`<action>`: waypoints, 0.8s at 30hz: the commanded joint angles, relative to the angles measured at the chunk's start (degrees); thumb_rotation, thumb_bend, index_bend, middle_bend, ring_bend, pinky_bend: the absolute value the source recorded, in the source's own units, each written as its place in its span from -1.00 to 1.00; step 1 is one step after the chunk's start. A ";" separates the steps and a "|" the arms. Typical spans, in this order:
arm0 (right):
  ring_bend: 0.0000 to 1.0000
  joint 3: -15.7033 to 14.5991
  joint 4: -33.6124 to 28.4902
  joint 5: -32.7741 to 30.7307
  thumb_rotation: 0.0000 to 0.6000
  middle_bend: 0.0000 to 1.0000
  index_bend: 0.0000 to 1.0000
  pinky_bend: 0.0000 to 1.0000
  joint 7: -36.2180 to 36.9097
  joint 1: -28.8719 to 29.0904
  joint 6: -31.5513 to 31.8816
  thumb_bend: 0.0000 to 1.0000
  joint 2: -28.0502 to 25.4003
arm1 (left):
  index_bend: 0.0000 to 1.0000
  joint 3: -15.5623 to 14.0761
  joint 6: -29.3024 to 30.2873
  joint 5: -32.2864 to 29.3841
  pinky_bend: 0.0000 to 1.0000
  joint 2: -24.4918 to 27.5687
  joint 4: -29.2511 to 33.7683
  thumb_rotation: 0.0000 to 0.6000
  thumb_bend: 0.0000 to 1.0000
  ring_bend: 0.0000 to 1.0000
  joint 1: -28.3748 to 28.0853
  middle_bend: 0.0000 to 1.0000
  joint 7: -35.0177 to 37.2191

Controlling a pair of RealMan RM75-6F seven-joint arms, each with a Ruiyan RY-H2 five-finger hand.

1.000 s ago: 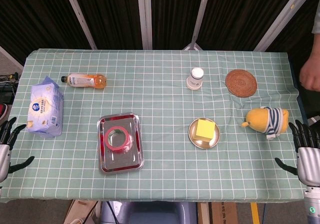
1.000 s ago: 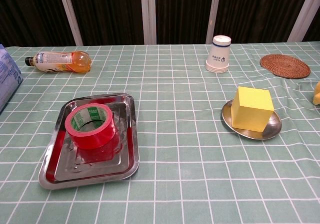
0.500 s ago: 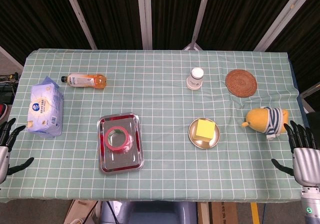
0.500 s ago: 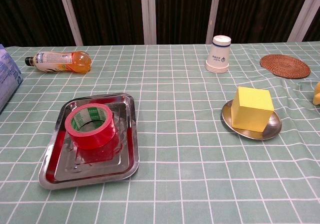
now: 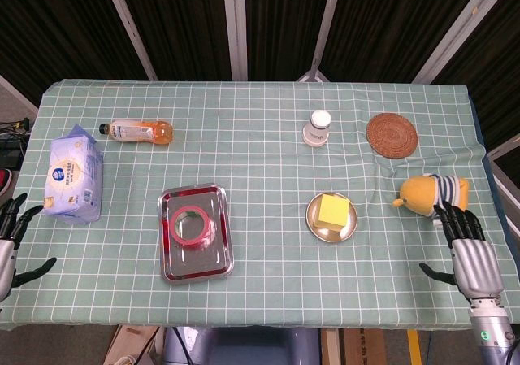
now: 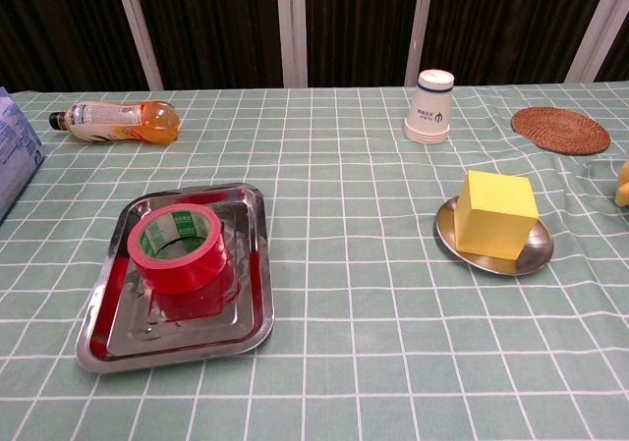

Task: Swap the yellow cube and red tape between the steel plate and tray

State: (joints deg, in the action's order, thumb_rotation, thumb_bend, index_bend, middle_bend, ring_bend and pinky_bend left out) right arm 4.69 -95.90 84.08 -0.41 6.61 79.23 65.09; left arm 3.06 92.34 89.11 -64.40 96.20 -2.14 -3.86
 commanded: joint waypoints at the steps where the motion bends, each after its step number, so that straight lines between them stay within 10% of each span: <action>1: -1.00 1.83 -5.50 -4.63 1.00 -1.00 -1.00 -1.00 -2.24 6.11 -9.91 -1.00 -1.24 | -0.66 0.34 -0.41 -0.90 -0.82 -0.47 0.08 1.00 -0.71 -1.00 -0.08 -1.00 -0.75; 24: -1.00 7.08 -4.87 -31.38 1.00 -1.00 -1.00 -1.00 -20.96 23.12 -23.90 -1.00 9.78 | -0.66 1.49 -1.64 -3.88 -0.82 -0.82 0.15 1.00 -0.67 -1.00 -0.40 -1.00 -2.53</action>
State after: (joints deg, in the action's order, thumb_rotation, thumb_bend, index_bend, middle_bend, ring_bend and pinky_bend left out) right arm 11.87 -101.19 53.25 -20.88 29.26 55.67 74.43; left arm 4.50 90.76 85.32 -65.18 96.36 -2.50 -6.33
